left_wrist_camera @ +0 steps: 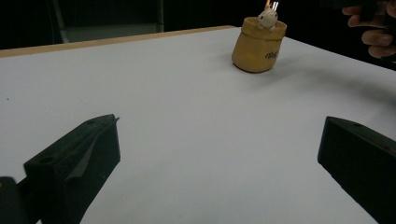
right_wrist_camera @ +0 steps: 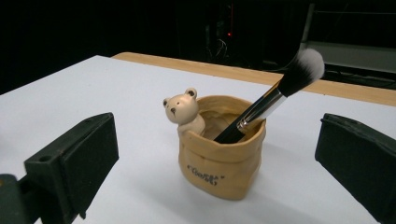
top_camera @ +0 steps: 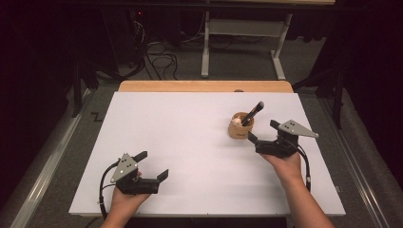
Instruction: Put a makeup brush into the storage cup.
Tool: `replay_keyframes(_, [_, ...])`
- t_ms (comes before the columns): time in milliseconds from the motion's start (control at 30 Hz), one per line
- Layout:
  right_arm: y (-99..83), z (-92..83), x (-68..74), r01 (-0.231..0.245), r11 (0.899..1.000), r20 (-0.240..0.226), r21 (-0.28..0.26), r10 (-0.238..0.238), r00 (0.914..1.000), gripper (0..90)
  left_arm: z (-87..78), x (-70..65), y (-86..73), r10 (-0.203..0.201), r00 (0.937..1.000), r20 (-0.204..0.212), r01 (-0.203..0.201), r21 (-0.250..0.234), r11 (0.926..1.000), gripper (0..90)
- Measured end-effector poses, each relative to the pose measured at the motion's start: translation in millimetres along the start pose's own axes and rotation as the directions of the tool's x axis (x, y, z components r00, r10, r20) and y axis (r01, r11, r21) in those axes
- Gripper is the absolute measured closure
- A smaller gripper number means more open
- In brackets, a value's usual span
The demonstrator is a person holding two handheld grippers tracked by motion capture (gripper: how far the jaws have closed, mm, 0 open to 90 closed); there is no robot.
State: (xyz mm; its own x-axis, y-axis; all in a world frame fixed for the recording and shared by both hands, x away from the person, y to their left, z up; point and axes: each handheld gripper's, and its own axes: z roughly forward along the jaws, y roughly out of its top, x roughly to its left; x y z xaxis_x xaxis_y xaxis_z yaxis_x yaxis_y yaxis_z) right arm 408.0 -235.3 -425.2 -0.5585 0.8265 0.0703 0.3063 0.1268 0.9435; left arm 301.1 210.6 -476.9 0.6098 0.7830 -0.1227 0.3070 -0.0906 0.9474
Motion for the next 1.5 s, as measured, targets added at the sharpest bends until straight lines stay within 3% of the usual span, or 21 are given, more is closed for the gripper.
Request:
replay_keyframes(500, [-17.3, -42.8, 5.5, 0.03, 0.999, -0.028, -0.019, -0.03, 0.9991, 0.2, -0.8, -0.9, 0.2, -0.005, 1.0, -0.006, 0.005, -0.003, 1.0, 0.2])
replay_keyframes(967, [-37.1, -82.0, 6.5, 0.042, 0.998, -0.026, -0.053, -0.044, 0.9987, 0.2, -0.1, -7.1, 0.5, -0.001, 1.0, -0.002, 0.001, 0.001, 1.0, 0.2])
replay_keyframes(1200, [-57.1, -88.6, 3.4, 0.065, 0.997, -0.017, -0.036, -0.066, 0.9977, 0.2, 1.4, -9.8, 1.3, 0.008, 1.0, -0.001, -0.008, 0.003, 1.0, 0.2])
replay_keyframes(1500, [-56.3, -89.7, 4.4, 0.059, 0.997, -0.012, -0.055, -0.06, 0.9981, 0.2, -2.5, -5.7, 2.0, -0.004, 1.0, -0.008, 0.004, -0.009, 1.0, 0.2])
